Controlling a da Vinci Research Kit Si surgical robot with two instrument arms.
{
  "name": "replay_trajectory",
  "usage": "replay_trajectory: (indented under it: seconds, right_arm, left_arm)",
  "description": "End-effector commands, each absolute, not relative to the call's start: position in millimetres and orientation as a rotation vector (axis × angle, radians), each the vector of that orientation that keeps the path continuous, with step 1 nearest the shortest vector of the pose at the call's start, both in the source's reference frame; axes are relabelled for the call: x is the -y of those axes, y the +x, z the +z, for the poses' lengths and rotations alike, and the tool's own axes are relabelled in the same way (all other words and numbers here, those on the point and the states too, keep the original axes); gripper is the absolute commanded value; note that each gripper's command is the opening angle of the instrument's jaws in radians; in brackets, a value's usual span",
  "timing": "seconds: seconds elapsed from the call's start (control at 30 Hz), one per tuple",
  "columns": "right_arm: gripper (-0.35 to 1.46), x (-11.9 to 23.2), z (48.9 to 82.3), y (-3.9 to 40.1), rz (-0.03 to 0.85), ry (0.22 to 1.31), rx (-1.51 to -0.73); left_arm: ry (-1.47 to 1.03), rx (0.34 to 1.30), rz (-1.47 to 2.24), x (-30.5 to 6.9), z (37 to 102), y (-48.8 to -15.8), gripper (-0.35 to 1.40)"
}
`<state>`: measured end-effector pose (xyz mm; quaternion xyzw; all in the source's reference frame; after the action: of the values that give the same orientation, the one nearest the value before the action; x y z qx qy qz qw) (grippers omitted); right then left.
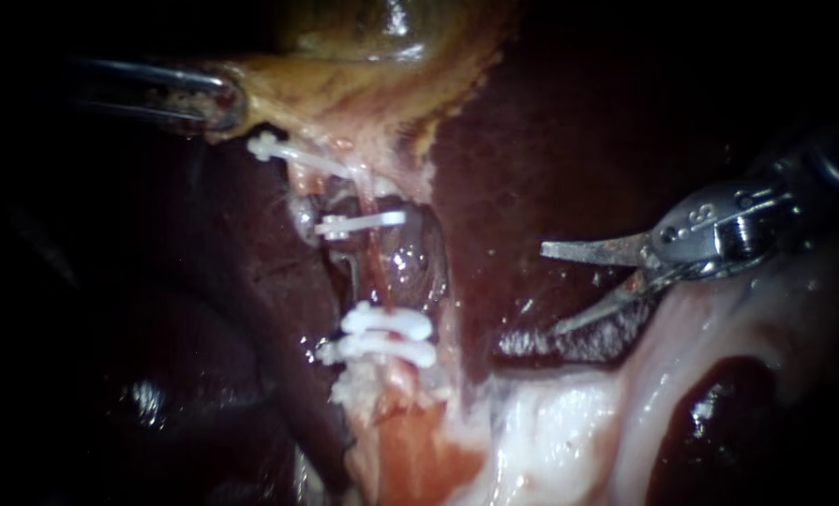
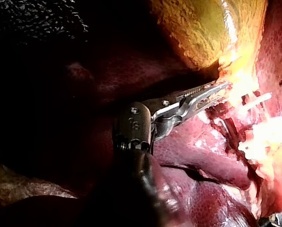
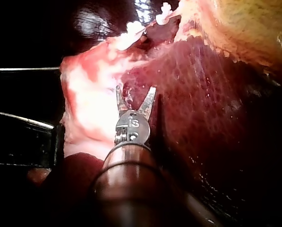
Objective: Go to the cutting position right tube
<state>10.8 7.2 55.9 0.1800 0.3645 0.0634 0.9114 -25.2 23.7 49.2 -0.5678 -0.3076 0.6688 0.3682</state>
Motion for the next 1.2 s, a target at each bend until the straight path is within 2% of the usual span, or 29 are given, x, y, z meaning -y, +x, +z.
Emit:
replay_trajectory:
  seconds: [0.03, 0.17, 0.23, 0.37, 0.47, 0.67, 0.93, 1.2]
  right_arm:
    - [1.45, -7.4, 55.7, 10.9, 0.128, 0.375, -0.749]
    - [1.45, -7.9, 54.8, 11.6, 0.143, 0.393, -0.788]
    - [1.45, -8.2, 54.4, 12.5, 0.161, 0.417, -0.832]
    - [1.45, -8.9, 54.0, 14.9, 0.258, 0.484, -0.864]
    - [1.43, -9.0, 54.3, 17.0, 0.294, 0.521, -0.878]
    - [1.4, -8.9, 56.0, 21.0, 0.341, 0.58, -0.859]
    - [1.38, -7.5, 59.4, 24.7, 0.35, 0.63, -0.844]
    - [1.38, -6.8, 61.7, 28.1, 0.379, 0.692, -0.879]
  left_arm:
    - [-1.463, 0.779, 1.72, -23.8, 49.0, -25.2, -0.35]
    - [-1.461, 0.758, 1.723, -23.6, 49.1, -25.4, -0.35]
    - [-1.456, 0.728, 1.723, -23.5, 49.1, -25.4, -0.35]
    - [-1.432, 0.681, 1.736, -23.4, 49.0, -25.3, -0.35]
    - [-1.408, 0.653, 1.755, -23.3, 48.9, -25.4, -0.35]
    - [-1.396, 0.635, 1.755, -23.2, 48.7, -25.4, -0.35]
    - [-1.402, 0.639, 1.76, -23.2, 48.6, -25.6, -0.35]
    - [-1.401, 0.645, 1.762, -23.2, 48.5, -25.8, -0.35]
